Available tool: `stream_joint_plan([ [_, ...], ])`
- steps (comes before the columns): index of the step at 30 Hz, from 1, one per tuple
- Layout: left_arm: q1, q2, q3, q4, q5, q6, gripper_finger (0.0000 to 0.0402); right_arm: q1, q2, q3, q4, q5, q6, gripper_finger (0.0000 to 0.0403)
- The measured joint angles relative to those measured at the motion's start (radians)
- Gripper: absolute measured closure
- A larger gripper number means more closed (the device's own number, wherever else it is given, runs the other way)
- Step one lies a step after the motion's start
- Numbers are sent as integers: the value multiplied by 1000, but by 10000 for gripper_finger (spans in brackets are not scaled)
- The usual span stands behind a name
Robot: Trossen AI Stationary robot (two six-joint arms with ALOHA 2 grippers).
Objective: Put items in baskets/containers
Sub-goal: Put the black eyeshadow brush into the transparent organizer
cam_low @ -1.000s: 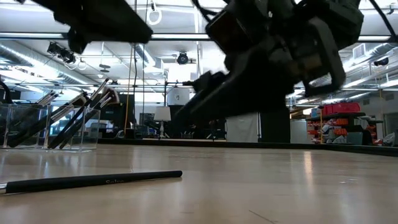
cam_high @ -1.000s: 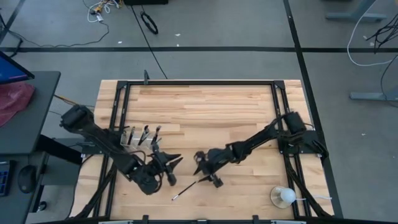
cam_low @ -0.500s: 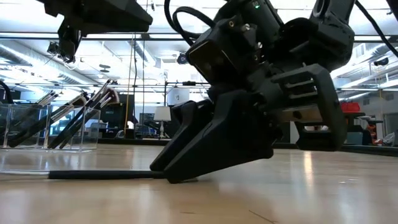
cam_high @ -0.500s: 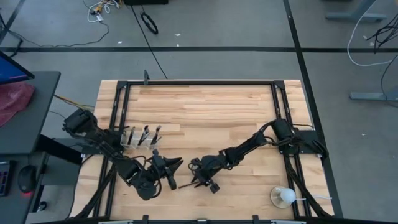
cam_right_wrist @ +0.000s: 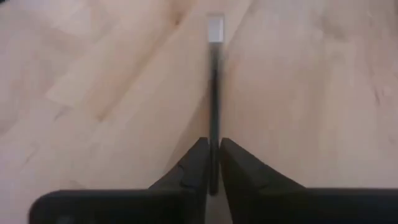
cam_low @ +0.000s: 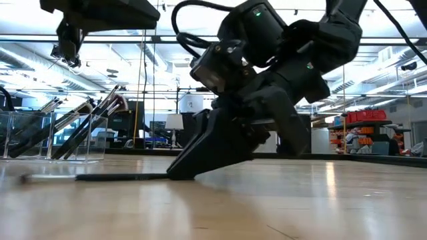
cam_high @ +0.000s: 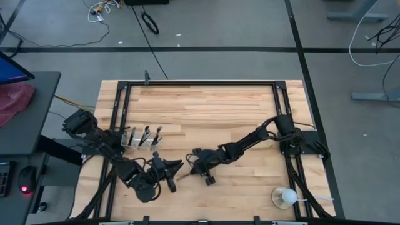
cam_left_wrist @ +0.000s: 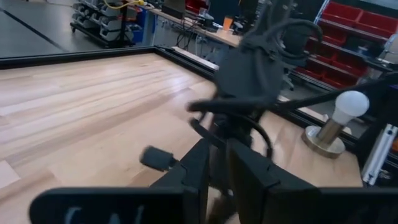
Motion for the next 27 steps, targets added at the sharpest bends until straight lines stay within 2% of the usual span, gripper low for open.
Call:
stream_joint_plan([
  [7,-24,0,0,0,0,-4,342,-21,-31,2,-106,11,33,372],
  [17,-35,0,0,1,-3,-4,342,-18,-121,1,-371,95,103,376],
  [23,-35,0,0,1,-4,-4,342,15,-164,1,-505,193,136,376],
  [27,-34,0,0,0,-4,-4,342,35,-197,-5,-564,209,136,376],
])
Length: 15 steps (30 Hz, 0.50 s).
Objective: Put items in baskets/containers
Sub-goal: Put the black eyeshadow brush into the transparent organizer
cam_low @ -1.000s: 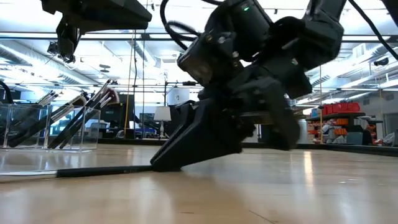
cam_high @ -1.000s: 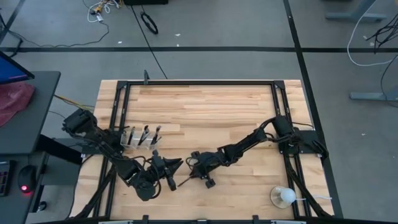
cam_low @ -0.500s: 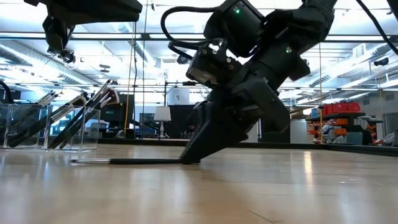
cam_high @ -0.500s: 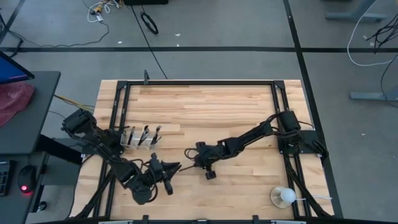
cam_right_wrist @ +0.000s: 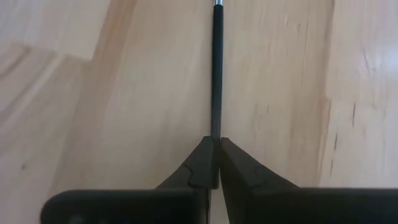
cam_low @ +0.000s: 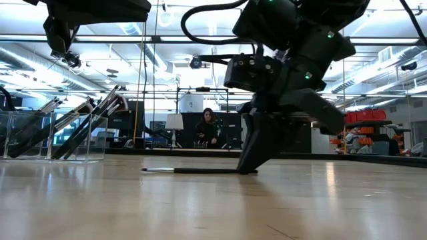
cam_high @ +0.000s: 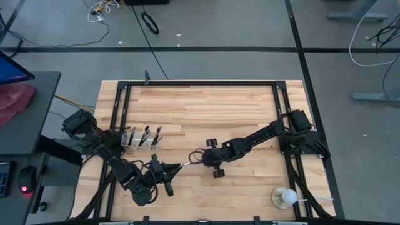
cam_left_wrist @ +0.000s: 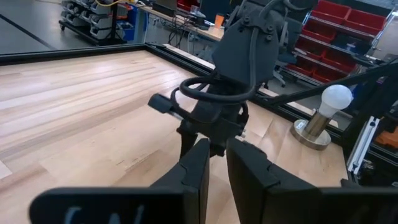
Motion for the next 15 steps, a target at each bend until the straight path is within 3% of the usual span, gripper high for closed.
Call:
stream_joint_plan([
  [7,2,39,0,2,-4,-27,342,11,-31,-6,-27,41,0,368],
  [15,2,65,0,7,-4,-53,342,8,-34,-83,214,47,0,286],
])
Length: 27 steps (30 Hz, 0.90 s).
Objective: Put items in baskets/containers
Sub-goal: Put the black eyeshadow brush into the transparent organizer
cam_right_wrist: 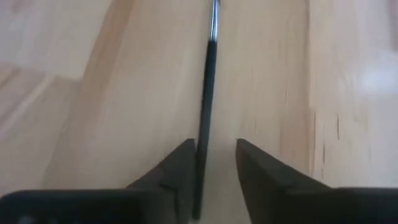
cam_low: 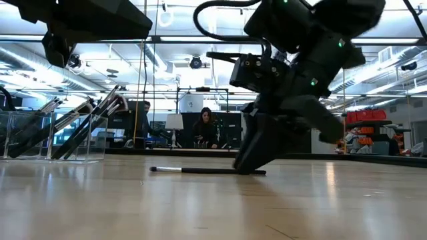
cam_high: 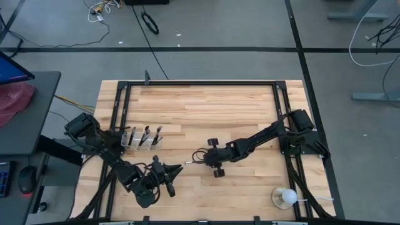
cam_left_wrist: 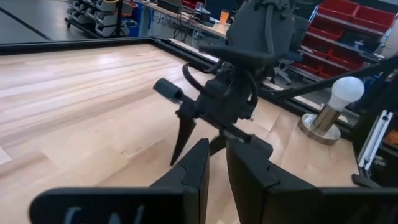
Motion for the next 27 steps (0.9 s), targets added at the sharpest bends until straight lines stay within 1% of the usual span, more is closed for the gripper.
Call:
stream_joint_plan([
  [3,0,0,0,-1,-1,1,342,-5,4,-62,180,-8,-9,255],
  [5,0,0,0,-1,-16,1,342,-15,8,-102,304,-18,-7,243],
  [8,7,0,0,-1,-22,1,342,-35,35,-131,474,-54,0,238],
  [10,17,0,0,-1,-22,1,342,-41,70,-132,550,-78,0,239],
  [12,29,0,0,0,-21,1,342,-43,109,-134,586,-85,-2,245],
  [15,49,0,0,4,22,2,342,-42,141,-131,608,-84,-17,258],
  [19,71,0,0,22,79,17,342,-51,143,-157,590,-79,-10,284],
  [22,79,0,0,54,74,66,342,-63,136,-186,590,-91,-8,314],
  [27,79,0,0,110,38,176,342,-74,134,-240,663,-91,-10,379],
])
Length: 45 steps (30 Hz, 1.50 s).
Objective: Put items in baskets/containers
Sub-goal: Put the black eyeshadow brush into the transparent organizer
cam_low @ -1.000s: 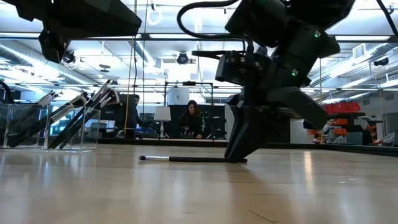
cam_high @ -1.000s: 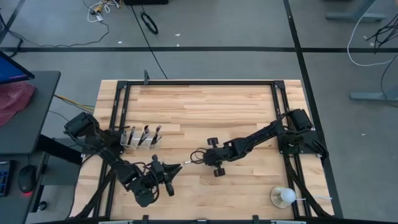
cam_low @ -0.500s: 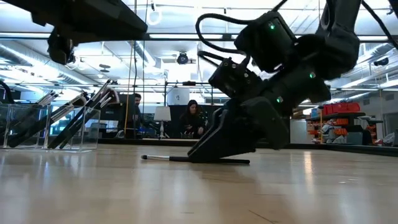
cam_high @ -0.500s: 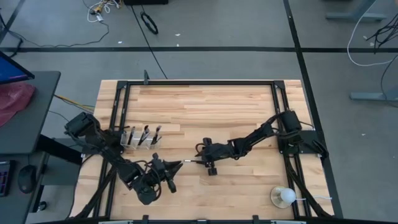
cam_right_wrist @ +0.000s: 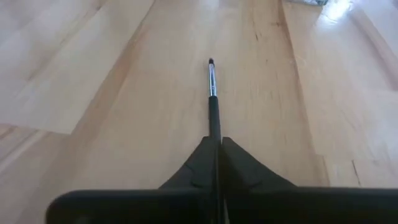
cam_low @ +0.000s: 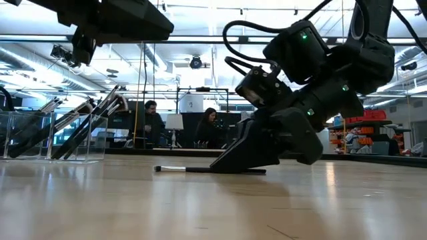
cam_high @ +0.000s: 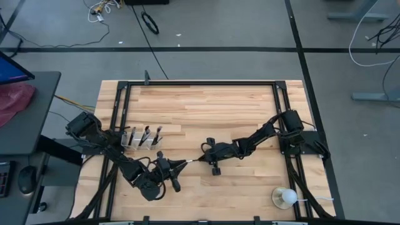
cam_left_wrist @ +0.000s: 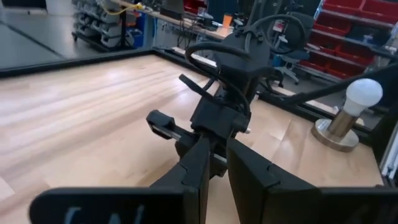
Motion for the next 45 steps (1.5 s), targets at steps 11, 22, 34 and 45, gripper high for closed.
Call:
stream_joint_plan([
  [11,0,0,0,75,-8,159,342,34,-102,-60,-58,56,24,397],
  [22,72,1,0,116,194,334,326,99,-292,-435,620,-109,169,397],
  [34,245,180,41,647,604,752,180,164,-352,-389,836,-158,144,397],
  [45,213,261,210,665,545,949,236,167,-353,-361,833,-159,129,395],
])
